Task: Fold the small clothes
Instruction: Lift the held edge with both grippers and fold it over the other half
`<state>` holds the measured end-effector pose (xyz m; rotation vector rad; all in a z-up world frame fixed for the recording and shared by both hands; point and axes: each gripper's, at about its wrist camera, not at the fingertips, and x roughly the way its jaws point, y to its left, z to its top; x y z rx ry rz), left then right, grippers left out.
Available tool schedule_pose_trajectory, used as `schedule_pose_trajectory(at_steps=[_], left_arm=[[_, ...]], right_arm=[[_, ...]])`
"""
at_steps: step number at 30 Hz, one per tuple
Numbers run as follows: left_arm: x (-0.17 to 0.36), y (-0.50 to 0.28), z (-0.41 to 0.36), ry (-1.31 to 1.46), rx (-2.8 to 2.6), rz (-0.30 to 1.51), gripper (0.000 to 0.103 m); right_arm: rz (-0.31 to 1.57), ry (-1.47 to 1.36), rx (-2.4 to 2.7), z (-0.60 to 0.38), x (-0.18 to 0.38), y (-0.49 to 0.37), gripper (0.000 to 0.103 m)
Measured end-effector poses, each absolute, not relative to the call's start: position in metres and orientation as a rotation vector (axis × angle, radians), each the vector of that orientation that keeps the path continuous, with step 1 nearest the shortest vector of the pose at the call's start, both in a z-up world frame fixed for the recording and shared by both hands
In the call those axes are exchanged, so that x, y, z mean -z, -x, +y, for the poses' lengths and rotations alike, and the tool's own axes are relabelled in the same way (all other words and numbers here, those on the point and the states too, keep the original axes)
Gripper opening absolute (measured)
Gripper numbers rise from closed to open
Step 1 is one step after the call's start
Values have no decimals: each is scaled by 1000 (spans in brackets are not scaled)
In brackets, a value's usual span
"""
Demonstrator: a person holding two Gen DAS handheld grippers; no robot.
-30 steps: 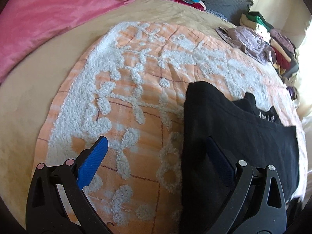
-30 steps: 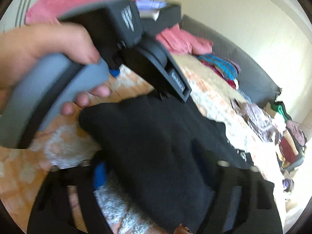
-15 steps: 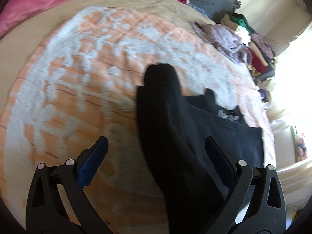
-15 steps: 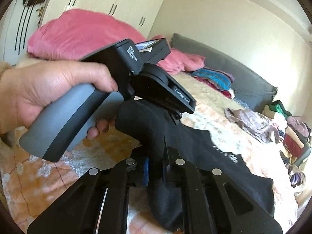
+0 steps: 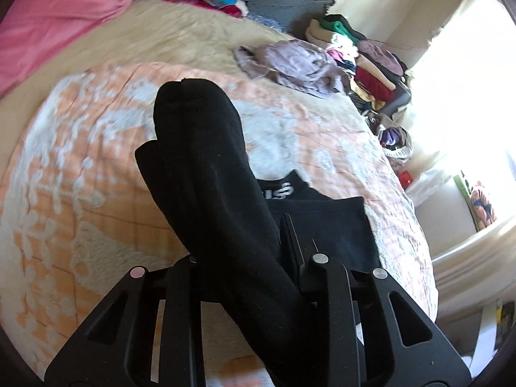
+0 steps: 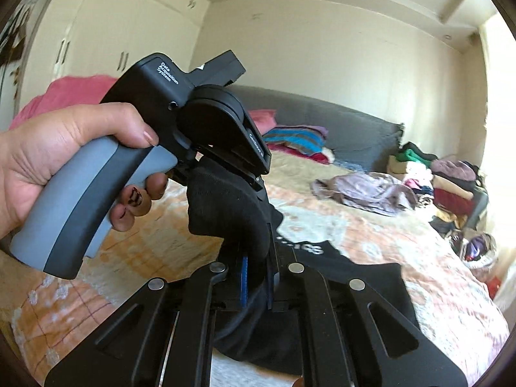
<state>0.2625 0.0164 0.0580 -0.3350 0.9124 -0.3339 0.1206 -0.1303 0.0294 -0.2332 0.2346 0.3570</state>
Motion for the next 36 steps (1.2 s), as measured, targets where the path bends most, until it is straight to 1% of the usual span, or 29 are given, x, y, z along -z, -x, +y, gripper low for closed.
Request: schedule_pose_trajectory(at_steps=[6, 14, 26, 29, 32, 33, 34, 35, 36], left_arm=[[-65, -264, -21, 269, 362, 922, 19], [-59, -272, -77, 204, 392, 956, 20], [-24, -288, -147, 119, 414, 1048, 28], [-14, -291, -160, 85, 400, 1064, 33], [-6, -294, -169, 72, 387, 1076, 42], [-3, -296, -172, 71, 388, 1082, 49], [-2, -297, -173, 73, 393, 1081, 60], [-2, -297, -176, 75, 406, 1080, 66], [-1, -298, -179, 77, 420, 1081, 75]], right_arm=[[240, 173, -303, -163, -29, -118, 7], [280, 97, -243, -204, -17, -114, 7], [406, -84, -205, -252, 13, -118, 7], [456, -147, -216, -260, 18, -121, 7], [505, -239, -245, -272, 24, -128, 7], [519, -267, -256, -276, 26, -130, 7], [538, -314, -273, -281, 30, -133, 7], [552, -350, -285, -287, 32, -137, 8], [573, -388, -303, -291, 36, -140, 8]])
